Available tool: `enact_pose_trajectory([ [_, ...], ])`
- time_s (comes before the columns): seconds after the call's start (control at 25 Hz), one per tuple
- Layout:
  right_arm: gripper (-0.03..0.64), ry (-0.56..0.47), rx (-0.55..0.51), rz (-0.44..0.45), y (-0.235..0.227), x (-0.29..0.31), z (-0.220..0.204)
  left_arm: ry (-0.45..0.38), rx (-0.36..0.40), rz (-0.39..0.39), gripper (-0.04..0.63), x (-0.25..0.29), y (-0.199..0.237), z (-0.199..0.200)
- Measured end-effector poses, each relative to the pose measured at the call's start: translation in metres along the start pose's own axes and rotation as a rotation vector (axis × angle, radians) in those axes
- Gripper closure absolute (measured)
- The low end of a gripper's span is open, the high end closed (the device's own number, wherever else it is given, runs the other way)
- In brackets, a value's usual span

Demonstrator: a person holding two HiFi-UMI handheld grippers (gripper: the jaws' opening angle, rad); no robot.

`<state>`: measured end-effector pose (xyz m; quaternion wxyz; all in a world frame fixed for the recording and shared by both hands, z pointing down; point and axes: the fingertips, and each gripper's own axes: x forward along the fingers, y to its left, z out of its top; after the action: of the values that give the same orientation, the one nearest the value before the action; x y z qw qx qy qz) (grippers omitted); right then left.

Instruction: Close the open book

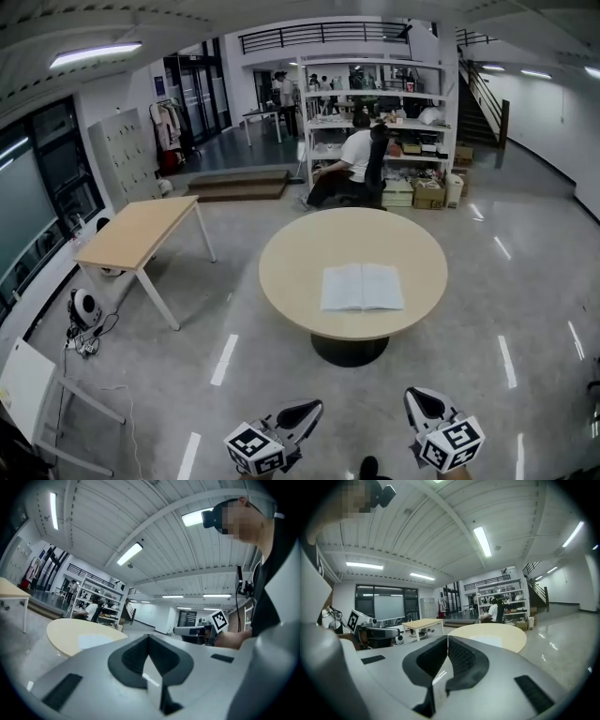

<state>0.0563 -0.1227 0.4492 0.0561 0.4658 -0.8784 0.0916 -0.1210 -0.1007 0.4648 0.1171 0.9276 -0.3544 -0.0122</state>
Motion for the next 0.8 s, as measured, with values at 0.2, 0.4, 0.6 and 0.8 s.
enact_pose_trajectory([
  [0.2,0.617,-0.008,0.015,0.003,-0.023,0.037,0.006,0.005,0.011,0.002,0.603,0.022,0.031,0.008],
  [0.4,0.617,-0.036,0.043,0.007,-0.050,0.080,0.015,0.015,0.012,0.007,0.603,0.056,0.061,0.031],
  [0.6,0.617,-0.053,0.050,0.042,-0.081,0.124,0.033,0.032,0.058,0.005,0.603,0.092,0.094,0.044],
  [0.8,0.617,-0.080,0.019,0.044,-0.105,0.154,0.057,0.022,0.077,-0.001,0.603,0.113,0.113,0.058],
])
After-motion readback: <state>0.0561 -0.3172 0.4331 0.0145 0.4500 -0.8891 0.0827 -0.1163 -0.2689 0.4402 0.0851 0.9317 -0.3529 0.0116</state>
